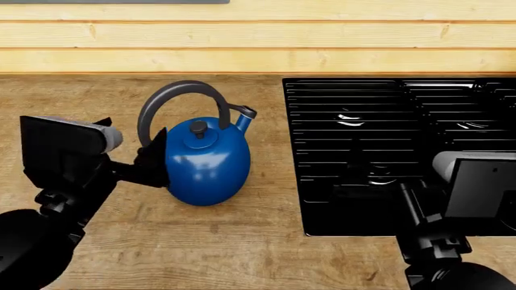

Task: Pick the kettle from the counter and place it on a stove burner. Then turn the burner on.

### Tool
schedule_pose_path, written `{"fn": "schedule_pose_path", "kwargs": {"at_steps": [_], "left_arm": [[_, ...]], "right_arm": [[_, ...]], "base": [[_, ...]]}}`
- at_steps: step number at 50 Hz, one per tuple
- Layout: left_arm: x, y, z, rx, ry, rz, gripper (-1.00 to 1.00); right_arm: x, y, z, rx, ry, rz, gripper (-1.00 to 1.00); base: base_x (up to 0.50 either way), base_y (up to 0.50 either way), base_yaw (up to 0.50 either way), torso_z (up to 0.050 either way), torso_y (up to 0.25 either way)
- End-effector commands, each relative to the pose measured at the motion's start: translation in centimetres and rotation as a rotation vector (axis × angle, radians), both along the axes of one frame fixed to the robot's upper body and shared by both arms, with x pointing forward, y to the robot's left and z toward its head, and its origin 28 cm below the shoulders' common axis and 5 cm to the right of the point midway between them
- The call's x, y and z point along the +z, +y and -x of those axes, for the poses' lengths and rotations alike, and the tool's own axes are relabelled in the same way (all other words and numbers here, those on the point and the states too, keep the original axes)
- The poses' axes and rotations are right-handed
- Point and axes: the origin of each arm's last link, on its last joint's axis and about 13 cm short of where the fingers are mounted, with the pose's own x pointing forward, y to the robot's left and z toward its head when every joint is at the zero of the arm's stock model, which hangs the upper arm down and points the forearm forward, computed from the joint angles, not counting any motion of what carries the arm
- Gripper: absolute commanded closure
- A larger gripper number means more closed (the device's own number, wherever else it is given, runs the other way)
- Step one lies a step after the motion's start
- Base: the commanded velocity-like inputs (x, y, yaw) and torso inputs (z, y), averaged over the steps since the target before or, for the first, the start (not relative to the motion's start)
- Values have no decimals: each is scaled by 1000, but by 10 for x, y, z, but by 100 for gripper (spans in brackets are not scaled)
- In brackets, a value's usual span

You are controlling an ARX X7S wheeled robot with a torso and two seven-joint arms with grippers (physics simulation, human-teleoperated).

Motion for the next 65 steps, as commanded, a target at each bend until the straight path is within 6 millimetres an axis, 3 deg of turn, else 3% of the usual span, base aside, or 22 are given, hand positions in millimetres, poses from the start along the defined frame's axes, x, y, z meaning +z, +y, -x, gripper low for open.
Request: {"fn": "schedule_pose_path", "kwargs": {"at_steps": [1,20,34,35,54,65], "left_arm": [[5,9,-36,-51,40,31,-100],[3,-6,-54,-276,119,-50,-100],[-1,-7,-60,-270,101,-35,-100],[-1,-7,-60,-265,96,-41,100],[3,-8,-57,-246,31,-86,100],[30,-18,-51,-233,-150,-79,100]], "right_arm": [[0,1,0,2,1,-2,-100],[1,4,-3,18,-3,1,-100],[-6,5,-7,20,13,7,-100],[-7,5,-7,19,13,6,-100],[-7,4,-9,20,9,9,-100],[-7,2,-9,5,5,3,-100]], "base": [[0,0,0,0,0],[0,0,0,0,0],[0,0,0,0,0],[0,0,0,0,0],[0,0,0,0,0],[0,0,0,0,0]]}}
